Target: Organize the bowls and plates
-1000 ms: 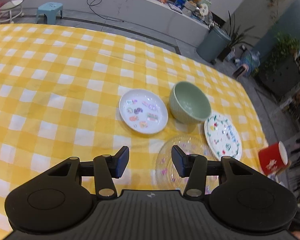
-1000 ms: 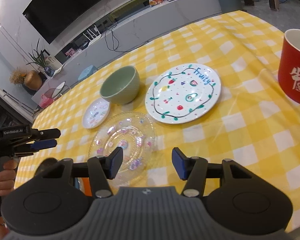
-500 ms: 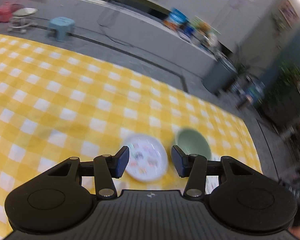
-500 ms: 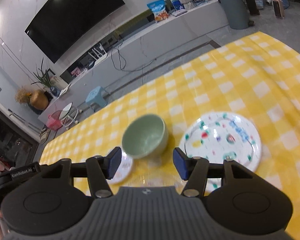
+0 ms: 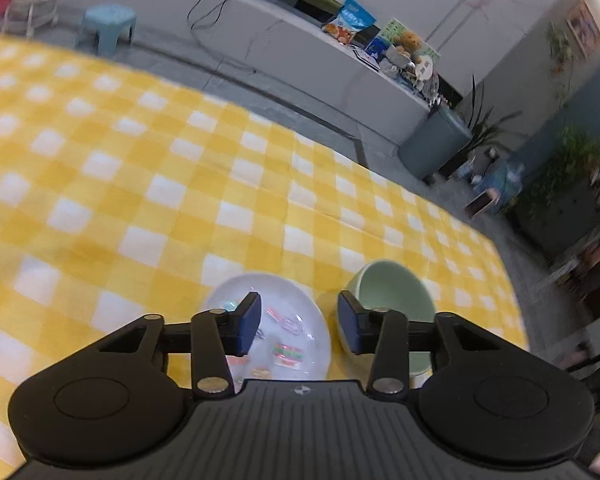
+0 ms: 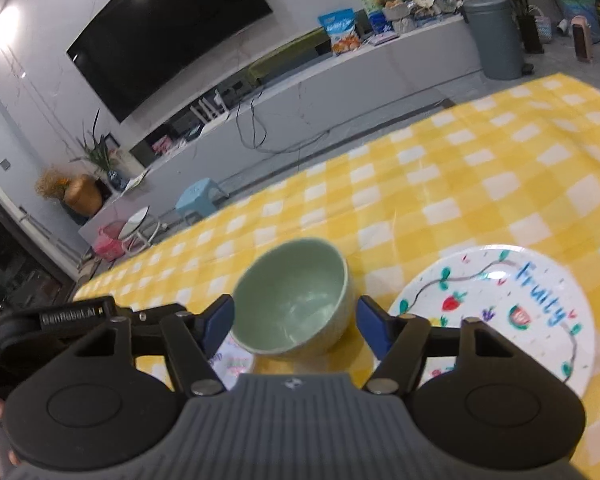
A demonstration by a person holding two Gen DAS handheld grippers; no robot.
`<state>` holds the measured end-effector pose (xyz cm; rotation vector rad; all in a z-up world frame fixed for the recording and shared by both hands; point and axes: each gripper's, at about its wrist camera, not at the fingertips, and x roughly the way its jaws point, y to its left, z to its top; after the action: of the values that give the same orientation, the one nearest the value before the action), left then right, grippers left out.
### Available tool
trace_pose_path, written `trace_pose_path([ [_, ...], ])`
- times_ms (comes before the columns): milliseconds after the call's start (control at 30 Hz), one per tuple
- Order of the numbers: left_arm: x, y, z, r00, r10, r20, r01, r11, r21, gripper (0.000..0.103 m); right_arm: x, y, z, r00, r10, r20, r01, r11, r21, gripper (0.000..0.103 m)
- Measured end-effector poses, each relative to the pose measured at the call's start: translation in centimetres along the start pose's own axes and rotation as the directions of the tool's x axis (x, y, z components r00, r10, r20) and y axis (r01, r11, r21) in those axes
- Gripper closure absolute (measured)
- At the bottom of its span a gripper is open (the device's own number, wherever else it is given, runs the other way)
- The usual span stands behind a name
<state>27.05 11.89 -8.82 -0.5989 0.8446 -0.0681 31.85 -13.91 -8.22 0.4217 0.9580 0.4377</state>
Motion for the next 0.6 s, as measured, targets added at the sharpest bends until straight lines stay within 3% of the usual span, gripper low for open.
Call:
trace_pose_path([
  [100,-0.3,0.3,0.0,0.998,-0.066,0.003,0.066,0.997,-0.028,0.058,0.7,-0.5,-0.5,1.0,-0.006,0.009,0.006,1.0,-0.014,0.044],
  [167,-0.9,0.1,0.0,0.997,-0.075,0.024,0.076,0.997,-0.022,0.058,1.1,-0.7,-0.8,1.0,0.0,0.015,0.0,1.0,-0.005,0.045],
  [233,-1.5,-0.4,0.1,0.996,-0.083,0.044,0.084,0.996,-0.006,0.058,1.7,-0.9,-1.2,1.0,-0.008,0.02,0.008,1.0,0.004,0.057],
  [400,-2.0,-0.9,0.3,0.994,-0.1,0.032,0.1,0.995,0.013,0.058,2.3,-0.9,-2.1,0.997,-0.039,0.061,0.04,0.999,-0.027,0.068],
  [500,-1.9,-1.1,0.3,0.995,-0.101,0.017,0.1,0.995,0.022,0.058,2.2,-1.1,-1.6,0.998,-0.062,0.029,0.063,0.998,-0.015,0.08],
  [600,-1.6,-1.3,0.3,0.995,-0.098,-0.009,0.098,0.994,0.039,0.058,2.0,-1.2,-1.5,0.997,-0.074,-0.013,0.074,0.997,-0.021,0.085],
])
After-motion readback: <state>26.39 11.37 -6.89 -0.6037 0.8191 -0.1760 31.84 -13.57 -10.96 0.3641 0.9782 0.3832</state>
